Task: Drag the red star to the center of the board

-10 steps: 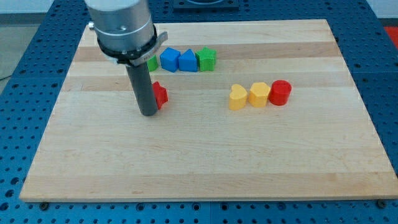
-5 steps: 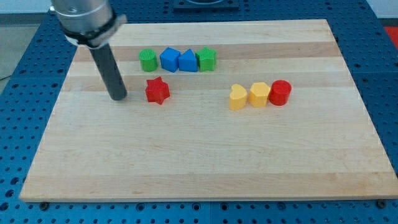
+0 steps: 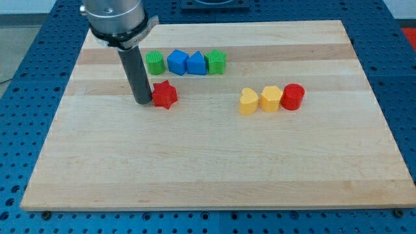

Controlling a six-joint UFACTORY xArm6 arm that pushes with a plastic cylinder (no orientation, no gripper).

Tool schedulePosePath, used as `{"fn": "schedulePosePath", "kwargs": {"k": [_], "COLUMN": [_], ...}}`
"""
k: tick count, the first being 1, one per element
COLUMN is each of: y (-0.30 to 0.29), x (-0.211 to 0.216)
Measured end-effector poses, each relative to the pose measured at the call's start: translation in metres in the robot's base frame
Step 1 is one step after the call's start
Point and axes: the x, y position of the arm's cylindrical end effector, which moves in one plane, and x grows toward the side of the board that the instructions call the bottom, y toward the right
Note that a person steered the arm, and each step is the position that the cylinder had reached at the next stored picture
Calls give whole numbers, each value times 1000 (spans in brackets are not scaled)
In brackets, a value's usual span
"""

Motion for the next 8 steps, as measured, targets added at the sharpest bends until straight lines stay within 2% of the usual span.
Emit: {"fn": "schedulePosePath", "kwargs": {"k": [2, 3, 4, 6, 8], "y": [78, 98, 98, 114, 95], "x": [0, 0, -14, -5, -12]}}
